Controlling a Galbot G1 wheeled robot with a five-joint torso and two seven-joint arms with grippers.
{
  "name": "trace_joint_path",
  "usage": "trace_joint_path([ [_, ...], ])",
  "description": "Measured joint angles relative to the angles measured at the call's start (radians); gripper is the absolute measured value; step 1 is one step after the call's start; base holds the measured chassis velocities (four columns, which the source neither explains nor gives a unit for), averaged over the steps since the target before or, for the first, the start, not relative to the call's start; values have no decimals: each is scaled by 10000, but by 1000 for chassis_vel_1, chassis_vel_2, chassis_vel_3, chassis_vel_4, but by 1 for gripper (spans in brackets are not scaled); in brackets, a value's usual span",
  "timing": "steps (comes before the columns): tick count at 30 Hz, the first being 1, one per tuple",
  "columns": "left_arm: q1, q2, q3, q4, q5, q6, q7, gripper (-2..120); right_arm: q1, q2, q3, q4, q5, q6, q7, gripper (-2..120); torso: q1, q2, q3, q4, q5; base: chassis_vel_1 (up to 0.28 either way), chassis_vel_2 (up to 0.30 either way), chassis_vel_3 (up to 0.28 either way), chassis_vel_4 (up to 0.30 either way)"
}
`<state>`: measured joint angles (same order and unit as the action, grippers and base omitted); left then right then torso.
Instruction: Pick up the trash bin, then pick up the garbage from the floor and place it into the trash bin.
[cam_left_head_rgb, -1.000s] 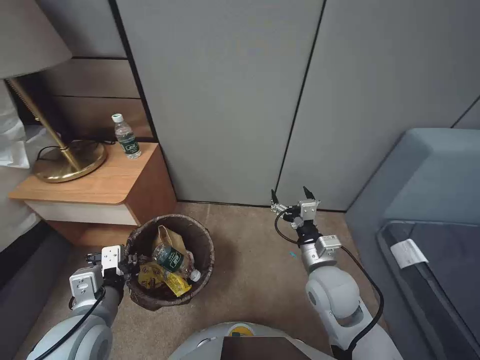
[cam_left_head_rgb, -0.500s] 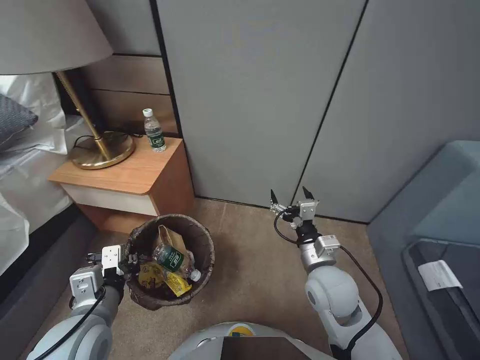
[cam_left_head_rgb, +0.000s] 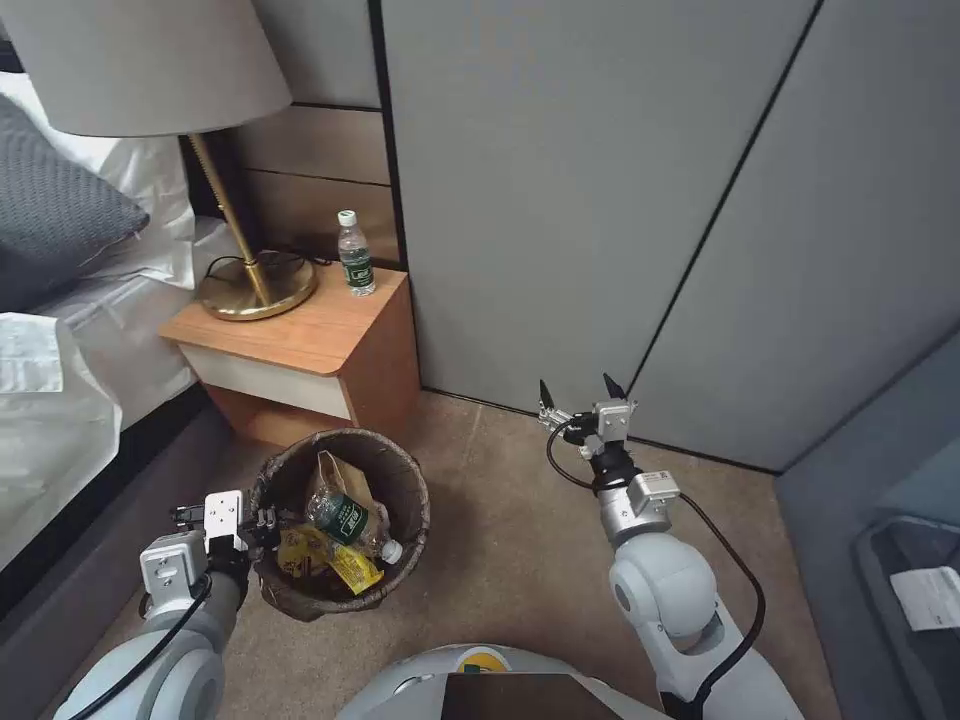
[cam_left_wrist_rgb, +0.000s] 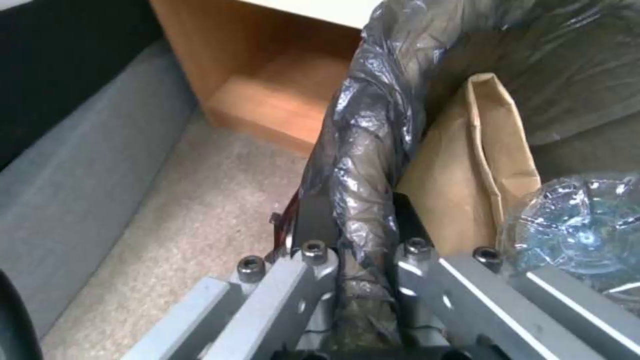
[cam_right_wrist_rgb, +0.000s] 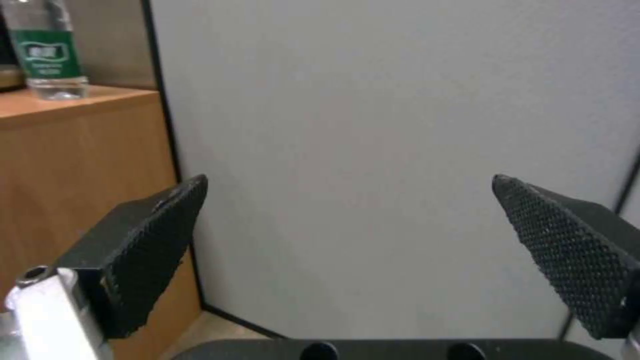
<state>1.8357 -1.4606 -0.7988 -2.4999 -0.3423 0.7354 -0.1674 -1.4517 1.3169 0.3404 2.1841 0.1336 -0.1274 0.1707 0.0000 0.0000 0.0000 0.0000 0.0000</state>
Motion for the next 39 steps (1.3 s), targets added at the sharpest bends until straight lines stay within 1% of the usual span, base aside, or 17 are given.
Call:
trace_joint_path([
  [13,-10,-6,-32,0,8,0,4,3,-401,55,-3,397,-115,37,2,100,0,0,0,-1,0,49,51,59,57],
  [39,-56,-20,-85,0,-2,-20,-2,3,-1004,189,-54,744,-393,190,-23,100,0,0,0,0,0,46,49,45,46],
])
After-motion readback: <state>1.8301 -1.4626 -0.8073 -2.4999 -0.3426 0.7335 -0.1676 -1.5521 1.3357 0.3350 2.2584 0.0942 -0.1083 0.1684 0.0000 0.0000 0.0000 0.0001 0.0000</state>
